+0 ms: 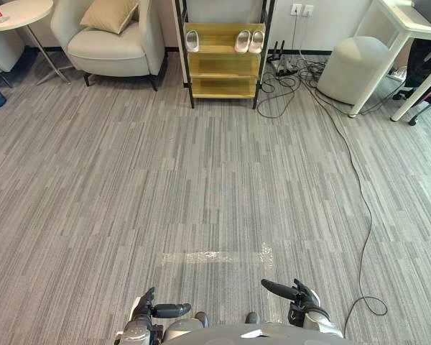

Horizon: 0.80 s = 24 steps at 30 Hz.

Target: Organize the slippers on the shoe rack

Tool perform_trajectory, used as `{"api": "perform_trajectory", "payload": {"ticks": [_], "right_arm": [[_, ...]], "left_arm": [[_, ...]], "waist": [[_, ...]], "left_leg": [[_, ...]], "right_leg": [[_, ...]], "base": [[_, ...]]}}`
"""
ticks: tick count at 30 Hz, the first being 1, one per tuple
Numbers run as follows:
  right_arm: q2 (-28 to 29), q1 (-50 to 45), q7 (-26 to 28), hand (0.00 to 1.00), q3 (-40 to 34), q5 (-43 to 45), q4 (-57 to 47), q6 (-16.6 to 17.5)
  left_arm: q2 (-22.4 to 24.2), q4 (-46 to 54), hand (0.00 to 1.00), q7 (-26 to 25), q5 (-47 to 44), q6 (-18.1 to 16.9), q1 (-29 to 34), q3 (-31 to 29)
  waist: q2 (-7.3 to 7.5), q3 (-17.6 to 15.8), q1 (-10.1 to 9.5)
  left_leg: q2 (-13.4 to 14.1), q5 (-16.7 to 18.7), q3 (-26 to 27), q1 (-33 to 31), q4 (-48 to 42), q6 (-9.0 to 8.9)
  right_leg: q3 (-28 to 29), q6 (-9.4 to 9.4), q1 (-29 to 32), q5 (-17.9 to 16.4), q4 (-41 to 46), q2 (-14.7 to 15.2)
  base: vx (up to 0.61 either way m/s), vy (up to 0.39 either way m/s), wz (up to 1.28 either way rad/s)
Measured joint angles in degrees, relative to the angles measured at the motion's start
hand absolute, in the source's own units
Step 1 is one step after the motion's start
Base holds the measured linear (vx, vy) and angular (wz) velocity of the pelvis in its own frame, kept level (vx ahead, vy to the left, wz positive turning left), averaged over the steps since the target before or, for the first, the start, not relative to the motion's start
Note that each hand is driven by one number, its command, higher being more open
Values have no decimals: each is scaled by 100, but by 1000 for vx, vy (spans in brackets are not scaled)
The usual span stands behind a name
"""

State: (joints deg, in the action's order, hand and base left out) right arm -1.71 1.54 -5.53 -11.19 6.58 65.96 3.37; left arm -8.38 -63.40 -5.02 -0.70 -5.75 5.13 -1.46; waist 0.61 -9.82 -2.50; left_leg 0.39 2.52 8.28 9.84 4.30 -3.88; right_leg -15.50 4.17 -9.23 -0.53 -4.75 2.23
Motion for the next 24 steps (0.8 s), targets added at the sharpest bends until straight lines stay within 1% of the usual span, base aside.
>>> {"api": "perform_trajectory", "payload": {"ticks": [4, 6, 8, 9, 11, 12, 13, 14, 15, 16, 17, 18, 19, 20, 21, 22, 23, 24], "right_arm": [[1, 1, 20, 100, 34, 0, -1, -21], [-15, 2, 24, 100, 121, 0, -1, -24], [-5, 3, 30, 100, 129, 0, -4, -29], [0, 3, 29, 100, 128, 0, -7, -32], [1, 3, 28, 100, 127, 0, -7, -36], [-15, 23, 29, 100, 124, 2, -20, -44], [-41, 35, 29, 100, 123, 5, -40, -51], [-62, 34, 28, 100, 122, 9, -52, -53], [-69, 34, 29, 100, 122, 15, -80, -51], [-69, 34, 29, 100, 121, 15, -139, -46], [-67, 32, 29, 100, 120, 16, -158, -35], [-71, 35, 26, 100, 113, 16, -166, -9], [-73, 31, 28, 100, 116, 18, -168, 13], [-80, 30, 30, 100, 119, 17, -167, 12], [-116, 49, 31, 100, 119, 17, -165, 12], [-151, 67, 35, 100, 118, 17, -163, 8], [-235, 128, 53, 100, 120, 25, -164, -12], [-274, 191, 46, 100, 114, 29, -165, -21]], "left_arm": [[-5, 0, 100, 13, -1, 0, 0, -2], [-12, 1, 100, 32, -2, 0, 0, -3], [-31, 2, 100, 42, -5, 1, 2, -3], [-41, 3, 100, 44, -8, 2, 2, -3], [-45, 2, 100, 45, -20, 5, 1, -2], [-34, 2, 100, 45, -92, 6, 0, 0], [-28, 2, 100, 42, -113, 7, -5, 2], [-28, 1, 100, 40, -134, 6, -10, 14], [-57, -5, 100, 42, -131, 7, -13, 41], [-88, -49, 100, 46, -128, 7, -53, 71], [-130, -88, 100, 51, -128, 11, -81, 110], [-159, -105, 100, 50, -122, 30, -119, 128], [-164, -110, 100, 36, -119, 45, -141, 126], [-161, -110, 100, 33, -116, 50, -149, 125], [-140, -110, 100, 37, -101, 56, -181, 123], [-115, -110, 100, 39, -99, 62, -198, 122], [-50, -110, 100, 37, -95, 84, -232, 112], [-13, -108, 100, 36, -94, 84, -243, 109]], "waist": [[11, 7, -26], [17, 12, -30], [48, 42, -43], [60, 51, -51], [65, 49, -69], [35, 36, -84], [13, 22, -77], [6, 11, -87], [15, 5, -87], [50, -19, -78], [82, -42, -72], [125, -53, -41], [126, -67, -23], [121, -68, -22], [78, -94, 0], [31, -122, 5], [-95, -196, 32], [-169, -238, 51]], "left_leg": [[0, 14, 38, -26, -12, 19], [3, 95, 58, -111, -137, 124], [5, 263, 91, -334, -421, 193], [10, 357, 114, -471, -583, 269], [23, 499, 187, -623, -807, 323], [67, 691, 252, -779, -1092, 377], [102, 844, 293, -878, -1315, 399], [128, 998, 351, -872, -1506, 436], [112, 1102, 366, -832, -1635, 452], [64, 1140, 372, -752, -1662, 482], [-10, 1148, 350, -654, -1608, 495], [-77, 1178, 265, -496, -1534, 601], [-62, 1227, 178, -397, -1504, 625], [-47, 1230, 125, -319, -1435, 620], [20, 1231, 4, -205, -1289, 616], [79, 1227, -39, -128, -1211, 605], [230, 1237, -112, -12, -1071, 544], [340, 1247, -137, 64, -968, 475]], "right_leg": [[26, -13, 32, 9, 0, 0], [37, -20, 67, 13, 0, 0], [55, -33, 174, 22, 7, 19], [67, -33, 251, 22, 38, 32], [118, -22, 374, 13, 135, 54], [158, 55, 564, -144, 466, 92], [144, 122, 817, -388, 1040, 162], [84, 235, 1133, -659, 1865, 283], [-106, 286, 1452, -823, 2723, 475], [-294, 257, 1736, -838, 3504, 693], [-400, 256, 1932, -833, 4046, 898], [-508, 250, 2130, -894, 4579, 1083], [-561, 203, 2152, -1066, 4706, 1105], [-642, 151, 2178, -1168, 4677, 1101], [-854, 43, 2277, -1280, 4404, 1060], [-966, 2, 2341, -1296, 4164, 998], [-1070, -37, 2485, -1283, 3725, 837], [-1085, -59, 2636, -1231, 3402, 704]], "base": [[-36, -16, -4], [-26, -5, -5], [-15, 9, -7], [8, 25, -10], [15, 41, -18], [13, 77, -24], [26, 151, -31], [39, 184, -24], [72, 203, -19], [82, 151, -5], [123, 132, 10], [155, 86, 25], [189, 55, 31], [188, -1, 42], [123, -16, 36], [209, -68, 42], [266, -106, 27], [333, -137, 27]]}}
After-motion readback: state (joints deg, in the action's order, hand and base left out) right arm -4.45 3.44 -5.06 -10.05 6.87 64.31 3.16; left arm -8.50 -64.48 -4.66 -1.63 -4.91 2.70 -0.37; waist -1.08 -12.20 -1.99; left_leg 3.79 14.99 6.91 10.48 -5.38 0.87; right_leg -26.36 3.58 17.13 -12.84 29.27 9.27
